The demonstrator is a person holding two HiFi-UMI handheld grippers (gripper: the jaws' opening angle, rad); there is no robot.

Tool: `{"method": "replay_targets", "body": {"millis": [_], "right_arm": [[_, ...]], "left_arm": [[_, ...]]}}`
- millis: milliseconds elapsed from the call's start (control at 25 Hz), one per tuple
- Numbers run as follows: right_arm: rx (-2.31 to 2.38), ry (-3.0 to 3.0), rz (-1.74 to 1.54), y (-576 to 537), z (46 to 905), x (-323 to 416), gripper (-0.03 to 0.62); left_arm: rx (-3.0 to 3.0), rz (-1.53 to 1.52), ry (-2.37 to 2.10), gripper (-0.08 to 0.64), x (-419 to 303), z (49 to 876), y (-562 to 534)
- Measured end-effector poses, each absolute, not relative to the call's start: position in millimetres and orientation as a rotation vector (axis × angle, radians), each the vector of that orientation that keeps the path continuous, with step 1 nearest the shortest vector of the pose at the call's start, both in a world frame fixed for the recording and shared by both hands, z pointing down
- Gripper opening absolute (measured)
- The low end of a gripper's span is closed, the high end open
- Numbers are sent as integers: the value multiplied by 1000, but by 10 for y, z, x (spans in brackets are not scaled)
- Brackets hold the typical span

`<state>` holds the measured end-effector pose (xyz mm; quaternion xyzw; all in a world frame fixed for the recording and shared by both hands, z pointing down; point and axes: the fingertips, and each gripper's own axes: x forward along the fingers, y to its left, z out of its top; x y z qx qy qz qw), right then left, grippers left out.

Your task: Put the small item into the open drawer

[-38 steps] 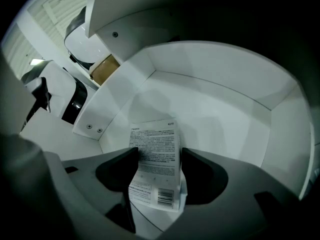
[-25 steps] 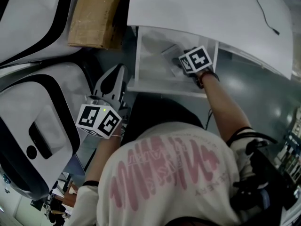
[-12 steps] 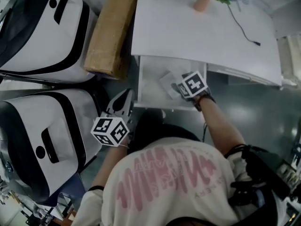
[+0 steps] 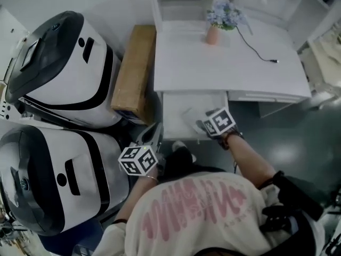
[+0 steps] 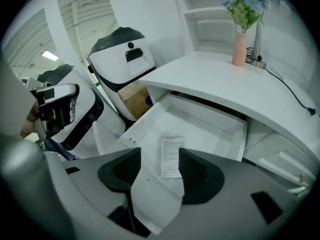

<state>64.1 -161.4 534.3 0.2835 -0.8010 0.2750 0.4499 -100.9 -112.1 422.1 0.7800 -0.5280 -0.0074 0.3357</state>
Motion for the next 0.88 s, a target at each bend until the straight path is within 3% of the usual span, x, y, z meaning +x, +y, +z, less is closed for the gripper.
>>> {"method": "replay_targets", "body": {"millis": [360,640,880], "right_arm": [[898,-2102,993,-1242,4824,832,117],[997,-2297,1062,-1197,4135,819,74],[1102,-2456,871,-1178,3419,887,50]], "left_arm": [[2060,-64,-1259,31,-651,4095,-881],[2100,-109,-1352,31,-657,3722,-754],[2232,-159,-1376,30,-555,3179,-692]]}}
